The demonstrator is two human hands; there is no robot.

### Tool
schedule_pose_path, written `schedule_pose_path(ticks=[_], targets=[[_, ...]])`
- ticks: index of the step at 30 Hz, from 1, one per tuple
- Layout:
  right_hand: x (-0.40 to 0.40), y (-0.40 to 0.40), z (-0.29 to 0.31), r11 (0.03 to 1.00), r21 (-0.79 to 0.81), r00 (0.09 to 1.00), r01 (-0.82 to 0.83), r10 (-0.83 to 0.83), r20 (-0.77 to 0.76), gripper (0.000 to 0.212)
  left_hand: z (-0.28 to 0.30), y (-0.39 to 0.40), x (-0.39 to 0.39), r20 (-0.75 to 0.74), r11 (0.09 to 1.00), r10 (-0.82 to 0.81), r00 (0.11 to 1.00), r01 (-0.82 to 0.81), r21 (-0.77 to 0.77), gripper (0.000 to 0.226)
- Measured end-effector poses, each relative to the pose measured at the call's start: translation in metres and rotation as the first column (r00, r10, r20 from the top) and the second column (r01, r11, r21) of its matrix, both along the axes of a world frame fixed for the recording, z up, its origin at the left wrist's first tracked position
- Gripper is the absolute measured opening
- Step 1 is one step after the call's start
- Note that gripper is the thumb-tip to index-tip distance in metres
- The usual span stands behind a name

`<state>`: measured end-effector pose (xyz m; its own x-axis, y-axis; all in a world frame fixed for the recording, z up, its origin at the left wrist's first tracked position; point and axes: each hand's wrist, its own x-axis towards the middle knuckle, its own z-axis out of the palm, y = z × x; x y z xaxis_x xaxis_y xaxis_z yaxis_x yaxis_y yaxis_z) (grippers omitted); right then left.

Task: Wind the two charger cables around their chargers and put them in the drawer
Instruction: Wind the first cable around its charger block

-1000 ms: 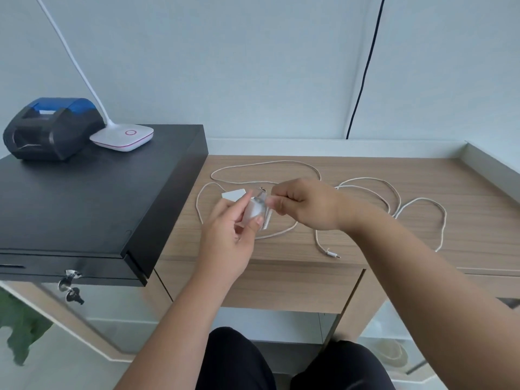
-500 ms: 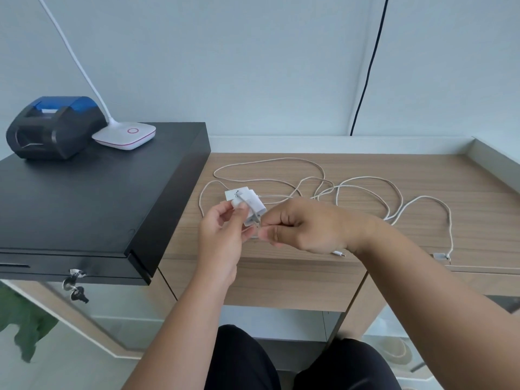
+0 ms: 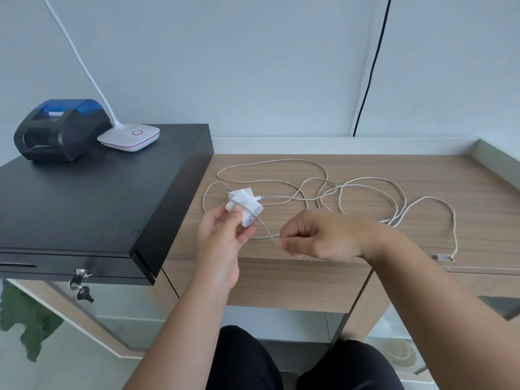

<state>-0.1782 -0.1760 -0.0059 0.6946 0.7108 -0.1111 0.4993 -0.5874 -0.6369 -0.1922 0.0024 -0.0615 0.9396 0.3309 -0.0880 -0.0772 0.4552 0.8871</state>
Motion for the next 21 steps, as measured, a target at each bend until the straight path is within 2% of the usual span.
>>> schedule_pose_path(ticks=[3,5,7,13,16,21], targets=[[0.003,0.008,0.008,0.998,0.057,0.999,-0.011,0.008,0.038,0.031,-0.009,-0.008,-0.002,0.070,0.973,0.034,0.997,-0.049,0.227,0.021],[0.009,0.010,0.012,0.993,0.119,0.996,0.001,-0.012,0.091,0.035,-0.015,-0.008,-0.003,0.130,0.899,0.033,0.991,-0.087,0.430,0.018],[0.017,0.010,0.016,0.988,0.150,0.987,0.023,-0.046,0.154,0.036,-0.015,-0.008,-0.007,0.177,0.817,-0.009,0.984,-0.095,0.569,0.017],[0.036,0.008,0.022,0.979,0.178,0.948,0.099,-0.147,0.281,0.033,-0.007,-0.002,-0.015,0.272,0.658,-0.161,0.949,-0.102,0.746,0.026],[0.043,0.013,0.017,0.968,0.232,0.960,0.090,-0.146,0.238,0.033,-0.007,0.004,-0.019,0.297,0.615,-0.223,0.928,-0.103,0.782,0.033],[0.046,0.015,0.007,0.895,0.441,0.985,0.061,-0.125,0.119,0.028,-0.011,0.005,-0.027,0.263,0.605,-0.273,0.925,-0.048,0.795,0.034]])
